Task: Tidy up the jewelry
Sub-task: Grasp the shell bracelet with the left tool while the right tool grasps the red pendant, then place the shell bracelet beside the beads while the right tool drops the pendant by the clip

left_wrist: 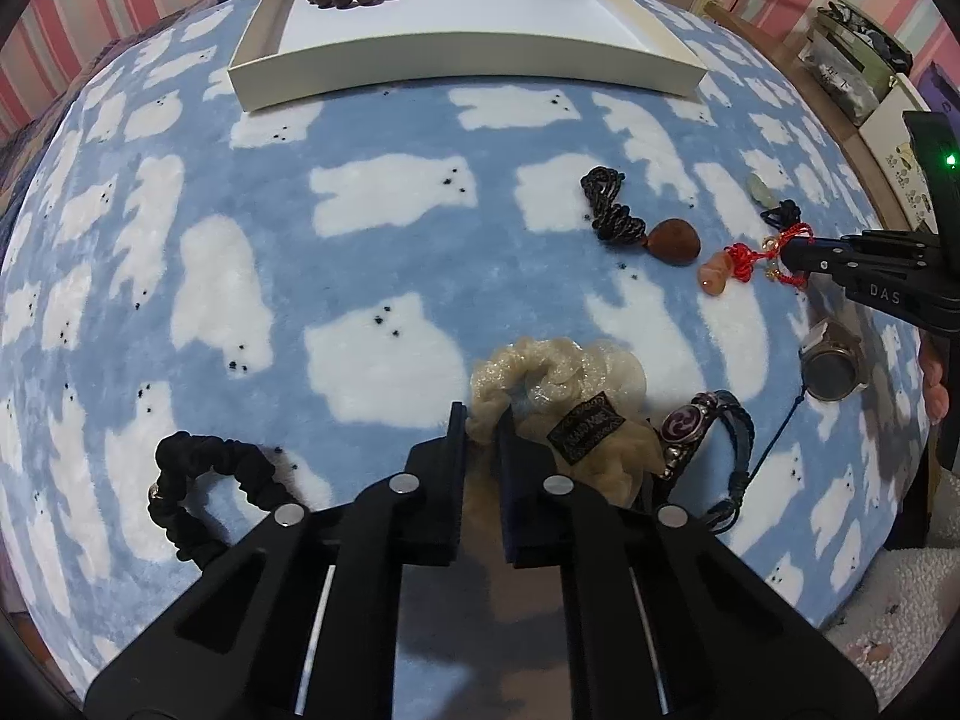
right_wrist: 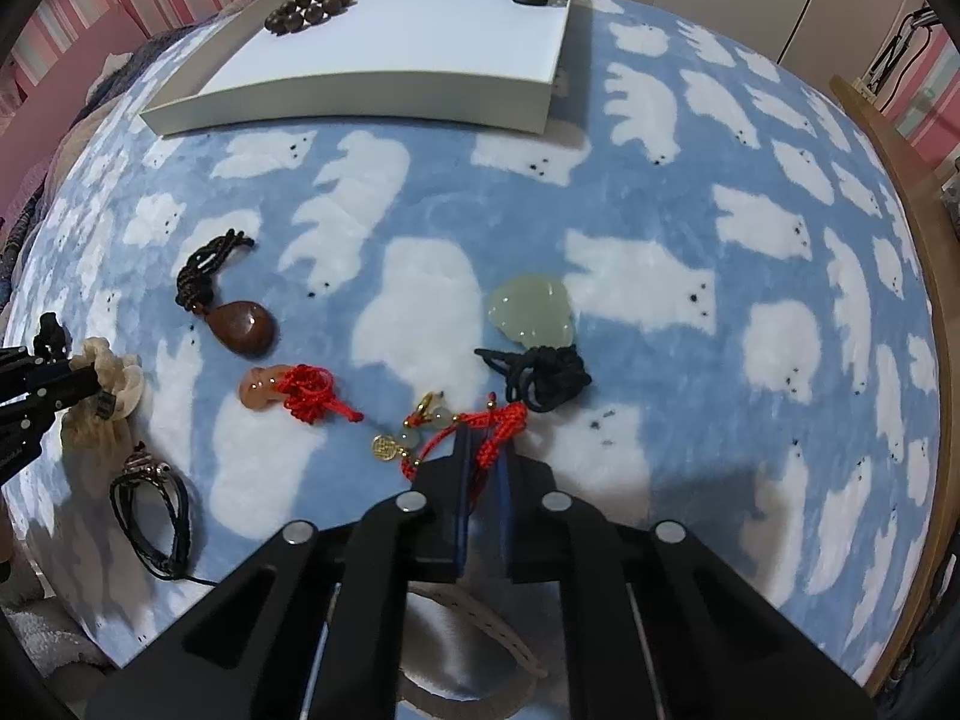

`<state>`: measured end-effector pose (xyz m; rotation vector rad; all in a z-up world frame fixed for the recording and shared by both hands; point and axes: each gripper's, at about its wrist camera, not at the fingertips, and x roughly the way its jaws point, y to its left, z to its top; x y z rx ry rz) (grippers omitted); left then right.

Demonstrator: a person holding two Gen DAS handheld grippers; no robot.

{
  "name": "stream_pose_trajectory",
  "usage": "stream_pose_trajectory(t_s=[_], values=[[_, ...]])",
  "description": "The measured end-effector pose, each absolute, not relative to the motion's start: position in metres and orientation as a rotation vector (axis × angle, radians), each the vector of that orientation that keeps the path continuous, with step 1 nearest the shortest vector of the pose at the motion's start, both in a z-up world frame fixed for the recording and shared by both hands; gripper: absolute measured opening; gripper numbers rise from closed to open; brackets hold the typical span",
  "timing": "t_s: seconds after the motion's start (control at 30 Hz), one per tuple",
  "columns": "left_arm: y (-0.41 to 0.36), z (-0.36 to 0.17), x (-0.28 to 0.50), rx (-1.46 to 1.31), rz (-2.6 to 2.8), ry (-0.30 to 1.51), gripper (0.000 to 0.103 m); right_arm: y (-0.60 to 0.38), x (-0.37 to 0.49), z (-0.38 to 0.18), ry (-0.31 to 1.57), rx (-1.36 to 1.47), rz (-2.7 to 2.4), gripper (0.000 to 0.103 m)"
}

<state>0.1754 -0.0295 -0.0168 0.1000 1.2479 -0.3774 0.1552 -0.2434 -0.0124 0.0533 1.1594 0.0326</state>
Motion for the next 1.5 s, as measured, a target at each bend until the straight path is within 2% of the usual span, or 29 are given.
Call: stream_pose_trajectory(t_s=[0.8, 1.17, 1.5], values=[[-0.022, 0.060, 0.199, 0.077, -0.350, 1.071, 0.004, -0.247, 0.165, 0.046, 0.970, 0.077, 0.062, 0.004], [-0.020, 0.095, 0.279, 0.038, -0.317, 1.019, 0.004, -0.251, 0.235, 0.101, 0.836, 0.121, 0.059, 0.004], [-0.026, 0.081, 0.370, -0.018, -0.314, 1.006, 0.004, -0.249, 0.334, 0.097, 0.849, 0.152, 0.034, 0.004]])
